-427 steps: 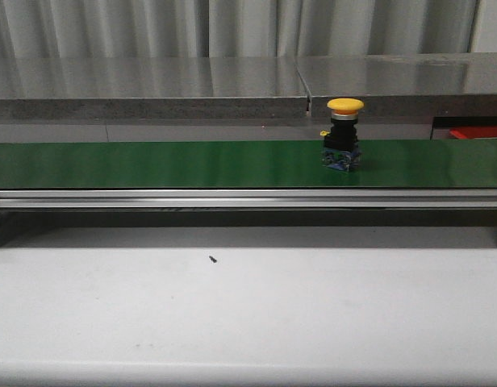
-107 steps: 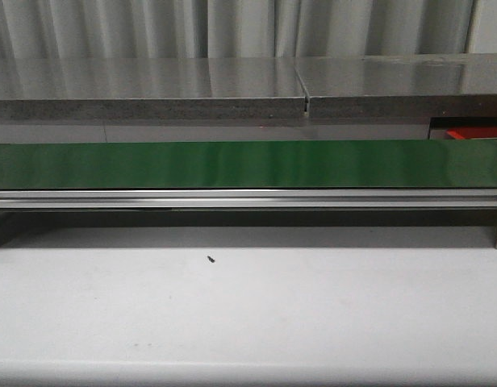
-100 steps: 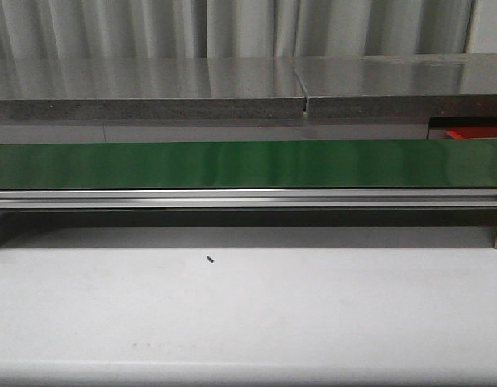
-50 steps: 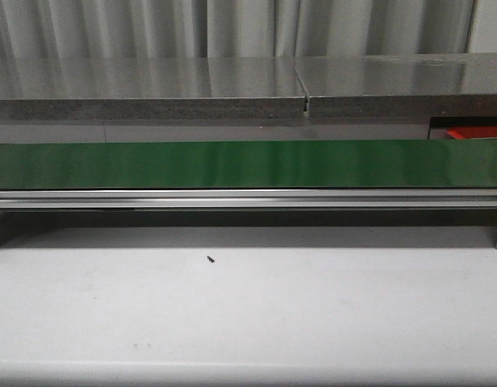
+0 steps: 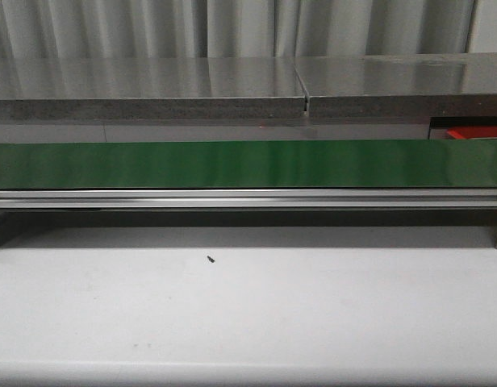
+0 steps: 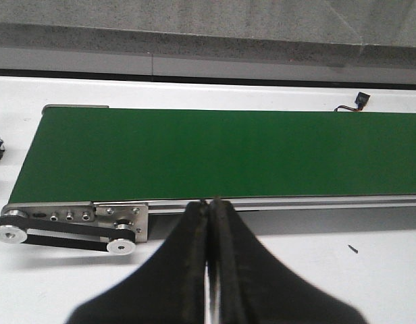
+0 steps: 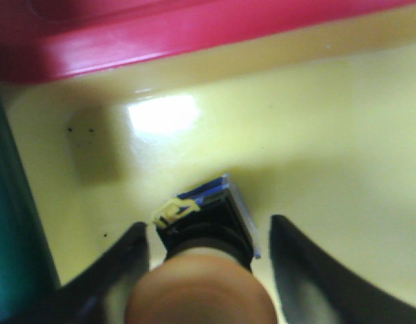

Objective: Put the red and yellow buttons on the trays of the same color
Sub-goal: 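Place the yellow button in the yellow tray and release it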

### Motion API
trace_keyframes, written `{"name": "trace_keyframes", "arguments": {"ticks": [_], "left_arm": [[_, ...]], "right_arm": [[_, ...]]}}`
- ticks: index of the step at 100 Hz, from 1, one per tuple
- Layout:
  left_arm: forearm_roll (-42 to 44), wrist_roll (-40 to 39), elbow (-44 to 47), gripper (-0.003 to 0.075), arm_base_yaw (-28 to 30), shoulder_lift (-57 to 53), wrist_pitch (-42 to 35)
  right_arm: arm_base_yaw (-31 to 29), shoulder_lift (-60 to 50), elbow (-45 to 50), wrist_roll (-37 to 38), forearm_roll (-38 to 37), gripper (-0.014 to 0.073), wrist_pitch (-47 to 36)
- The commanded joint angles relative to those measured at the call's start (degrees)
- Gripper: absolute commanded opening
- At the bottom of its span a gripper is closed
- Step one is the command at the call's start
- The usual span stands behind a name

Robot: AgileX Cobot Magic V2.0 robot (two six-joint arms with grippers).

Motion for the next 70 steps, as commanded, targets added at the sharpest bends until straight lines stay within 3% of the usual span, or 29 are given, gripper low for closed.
{"name": "trace_keyframes", "arguments": {"ticks": [1,11,39,70], "left_arm": [[-0.6,0.2,-1.6,-0.0019,-0.5,0.3,-4.6],[-0.6,0.2,-1.6,-0.0019,-0.5,0.3,-4.6],[-0.6,0.2,-1.6,-0.0019,-0.5,0.3,-4.6],[-0.6,0.2,-1.6,-0.0019,-0.5,0.3,-4.6]], "right_arm": [[-0.2,-3.6,-1.2,0.0,0.5,0.0539,-0.7],[-0.2,-4.2,-1.7,0.0,0.5,0.0614,-0.2],[-0.2,-11.1,-1.8,0.0,0.3,0.0615,0.6],[3.7,-29.1,2.4,0.0,0.6,0.0615,-2.5]]}}
